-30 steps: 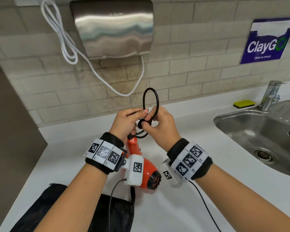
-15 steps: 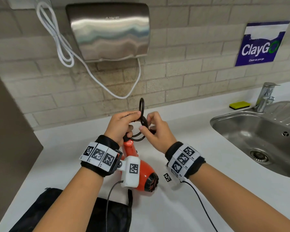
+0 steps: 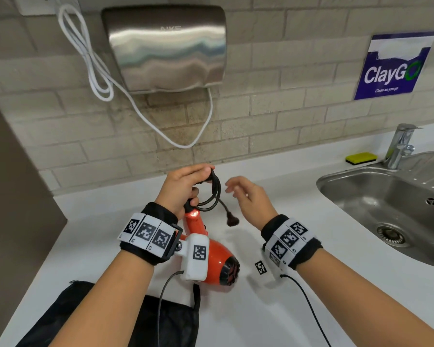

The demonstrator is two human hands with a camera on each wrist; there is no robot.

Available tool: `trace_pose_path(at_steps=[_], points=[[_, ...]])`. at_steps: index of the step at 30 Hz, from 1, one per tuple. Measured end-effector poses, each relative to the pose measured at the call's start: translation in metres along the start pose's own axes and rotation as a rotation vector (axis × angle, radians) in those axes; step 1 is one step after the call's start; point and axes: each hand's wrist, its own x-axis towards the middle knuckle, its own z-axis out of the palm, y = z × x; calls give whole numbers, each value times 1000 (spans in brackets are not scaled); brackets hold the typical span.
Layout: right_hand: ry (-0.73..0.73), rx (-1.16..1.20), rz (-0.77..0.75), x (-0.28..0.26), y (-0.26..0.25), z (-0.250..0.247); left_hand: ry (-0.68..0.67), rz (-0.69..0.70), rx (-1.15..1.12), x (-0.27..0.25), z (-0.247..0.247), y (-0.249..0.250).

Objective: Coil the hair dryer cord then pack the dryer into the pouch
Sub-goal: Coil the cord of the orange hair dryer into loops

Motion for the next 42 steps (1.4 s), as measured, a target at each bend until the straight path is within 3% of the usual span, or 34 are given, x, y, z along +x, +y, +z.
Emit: trace_pose_path(at_steps=[3, 9, 13, 17, 25, 32, 37, 42], points=[[-1, 174, -84, 5, -26, -1, -21, 12, 20, 1, 3, -1], [-100, 316, -39, 16, -35, -3, -54, 3, 47, 1, 6, 0], [-312, 204, -69, 13, -36, -5, -82, 6, 63, -2, 4, 1], [-363, 127, -39, 13, -36, -8, -153, -28, -3, -1, 1, 1], [-265, 55, 2, 21, -33, -20, -263, -76, -1, -2, -5, 4], [-297, -195, -36, 17, -43, -31, -110, -76, 16, 1, -1, 3], [-133, -324, -87, 20, -52, -30, -9, -52, 17, 3, 4, 2], [-18, -435, -169, 22, -58, -26, -64, -18, 77, 3, 5, 1]])
